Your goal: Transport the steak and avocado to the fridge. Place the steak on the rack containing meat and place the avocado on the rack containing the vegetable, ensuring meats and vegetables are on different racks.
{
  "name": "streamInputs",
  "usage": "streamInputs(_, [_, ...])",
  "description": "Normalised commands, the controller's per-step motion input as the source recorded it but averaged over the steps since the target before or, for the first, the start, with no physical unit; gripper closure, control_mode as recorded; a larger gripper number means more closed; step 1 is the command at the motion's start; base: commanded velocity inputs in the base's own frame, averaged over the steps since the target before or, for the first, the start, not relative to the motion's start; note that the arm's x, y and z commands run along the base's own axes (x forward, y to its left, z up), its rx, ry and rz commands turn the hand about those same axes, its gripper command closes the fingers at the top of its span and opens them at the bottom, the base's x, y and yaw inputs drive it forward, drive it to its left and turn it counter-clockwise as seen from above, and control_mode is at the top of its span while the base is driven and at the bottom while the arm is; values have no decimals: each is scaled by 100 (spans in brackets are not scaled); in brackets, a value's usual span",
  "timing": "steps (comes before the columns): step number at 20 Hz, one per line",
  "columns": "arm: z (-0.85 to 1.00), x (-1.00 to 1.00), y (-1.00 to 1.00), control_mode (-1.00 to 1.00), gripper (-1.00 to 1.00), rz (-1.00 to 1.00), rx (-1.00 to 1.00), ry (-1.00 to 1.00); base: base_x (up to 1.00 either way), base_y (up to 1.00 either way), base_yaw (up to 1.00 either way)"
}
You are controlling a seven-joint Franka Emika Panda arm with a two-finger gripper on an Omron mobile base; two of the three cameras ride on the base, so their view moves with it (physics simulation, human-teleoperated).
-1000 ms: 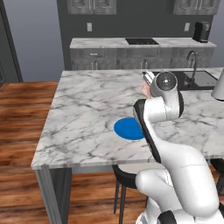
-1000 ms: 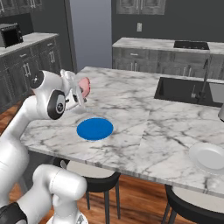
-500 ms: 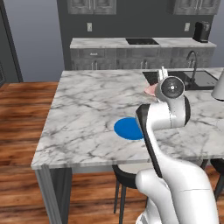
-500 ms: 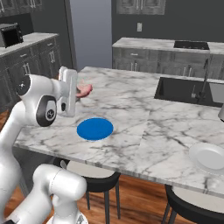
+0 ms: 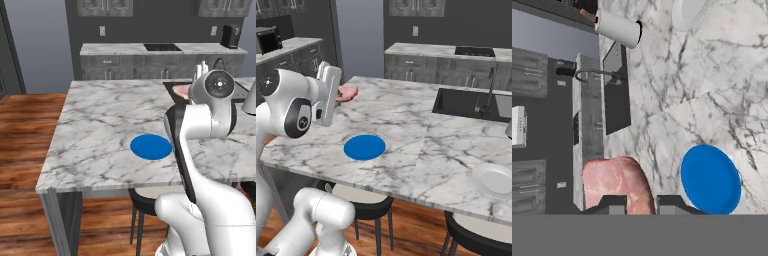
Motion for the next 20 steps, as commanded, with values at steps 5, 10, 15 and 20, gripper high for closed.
streamInputs(5, [56, -68, 0, -100, 100, 1, 1, 2, 0, 0, 0])
streamInputs(10, [3, -47, 0, -100, 100, 3, 0, 0, 0, 0, 0])
streamInputs(15, [0, -50, 0, -100, 100, 6, 0, -3, 0, 0, 0])
streamInputs(20, [-1, -62, -2, -100, 100, 3, 0, -22, 0, 0, 0])
